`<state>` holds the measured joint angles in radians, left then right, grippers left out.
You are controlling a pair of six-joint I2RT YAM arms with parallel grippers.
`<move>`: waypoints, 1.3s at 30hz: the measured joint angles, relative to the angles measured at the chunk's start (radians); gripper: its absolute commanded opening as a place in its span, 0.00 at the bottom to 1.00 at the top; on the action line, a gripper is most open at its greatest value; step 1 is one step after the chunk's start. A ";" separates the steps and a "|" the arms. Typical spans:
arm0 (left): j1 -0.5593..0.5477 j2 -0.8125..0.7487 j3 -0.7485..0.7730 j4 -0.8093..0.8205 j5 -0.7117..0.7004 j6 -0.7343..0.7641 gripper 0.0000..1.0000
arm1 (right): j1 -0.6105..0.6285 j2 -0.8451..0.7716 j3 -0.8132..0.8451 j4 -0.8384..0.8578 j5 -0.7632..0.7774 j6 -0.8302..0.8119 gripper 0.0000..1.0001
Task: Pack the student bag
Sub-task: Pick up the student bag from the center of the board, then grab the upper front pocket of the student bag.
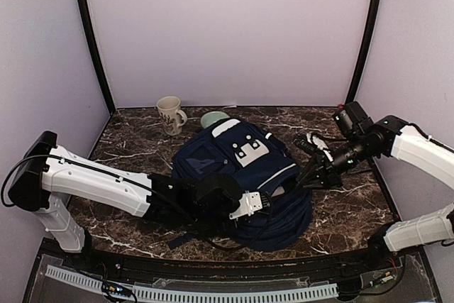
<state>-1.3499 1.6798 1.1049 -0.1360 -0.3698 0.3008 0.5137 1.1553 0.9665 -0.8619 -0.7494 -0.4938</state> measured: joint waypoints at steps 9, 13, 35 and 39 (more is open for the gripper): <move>0.075 -0.006 0.000 0.148 0.080 -0.171 0.00 | 0.135 0.015 -0.026 0.047 0.001 0.021 0.33; 0.083 -0.006 0.000 0.179 0.089 -0.227 0.00 | 0.174 0.052 -0.026 0.123 0.065 0.062 0.36; 0.091 -0.006 0.002 0.199 0.101 -0.288 0.00 | 0.246 0.153 -0.025 0.270 0.209 0.129 0.00; 0.092 -0.006 0.002 0.192 0.115 -0.290 0.00 | 0.248 0.146 -0.024 0.247 0.234 0.098 0.00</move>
<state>-1.2583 1.6737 1.1065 0.0559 -0.2550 0.0113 0.7616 1.3014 0.9421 -0.6151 -0.5156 -0.3962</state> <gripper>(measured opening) 0.095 0.027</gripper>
